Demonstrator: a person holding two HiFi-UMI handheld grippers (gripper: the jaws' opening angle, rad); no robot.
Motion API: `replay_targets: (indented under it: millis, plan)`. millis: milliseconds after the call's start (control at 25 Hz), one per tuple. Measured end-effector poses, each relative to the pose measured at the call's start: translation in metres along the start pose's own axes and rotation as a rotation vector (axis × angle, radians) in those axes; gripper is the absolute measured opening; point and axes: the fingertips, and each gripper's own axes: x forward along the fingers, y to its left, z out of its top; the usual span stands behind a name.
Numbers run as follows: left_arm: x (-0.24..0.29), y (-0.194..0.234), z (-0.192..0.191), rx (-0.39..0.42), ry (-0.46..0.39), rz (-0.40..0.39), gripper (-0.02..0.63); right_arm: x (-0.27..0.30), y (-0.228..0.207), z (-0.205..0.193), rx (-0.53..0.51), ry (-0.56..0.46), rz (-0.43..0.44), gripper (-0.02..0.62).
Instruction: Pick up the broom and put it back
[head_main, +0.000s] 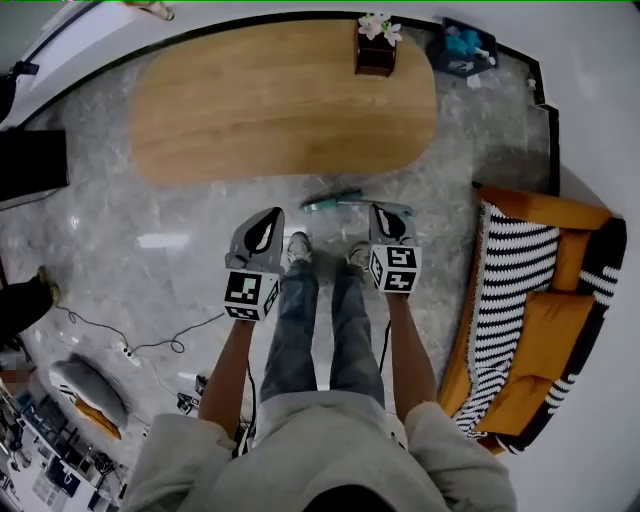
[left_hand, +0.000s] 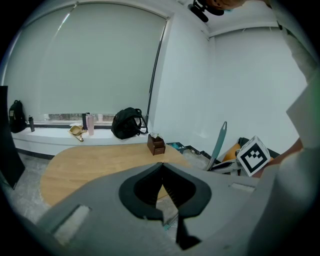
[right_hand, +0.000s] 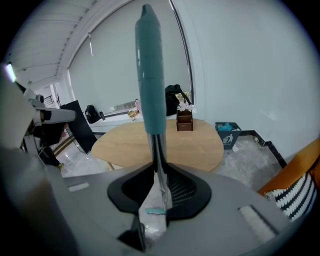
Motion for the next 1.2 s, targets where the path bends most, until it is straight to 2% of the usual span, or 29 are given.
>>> replay_targets:
  millis: [360,880,1200]
  plan:
    - [0.014,0.006,-0.017,-0.036,0.002,-0.011,-0.005,0.043,-0.007,-0.007,0.004,0.030,0.030,0.080]
    - [0.017,0.012,-0.023,-0.079,0.007,0.014,-0.005,0.091,-0.015,0.021,-0.054,0.024,0.053,0.083]
    - [0.022,0.015,-0.019,-0.073,0.006,0.021,-0.003,0.113,-0.022,0.032,-0.093,0.050,0.059,0.087]
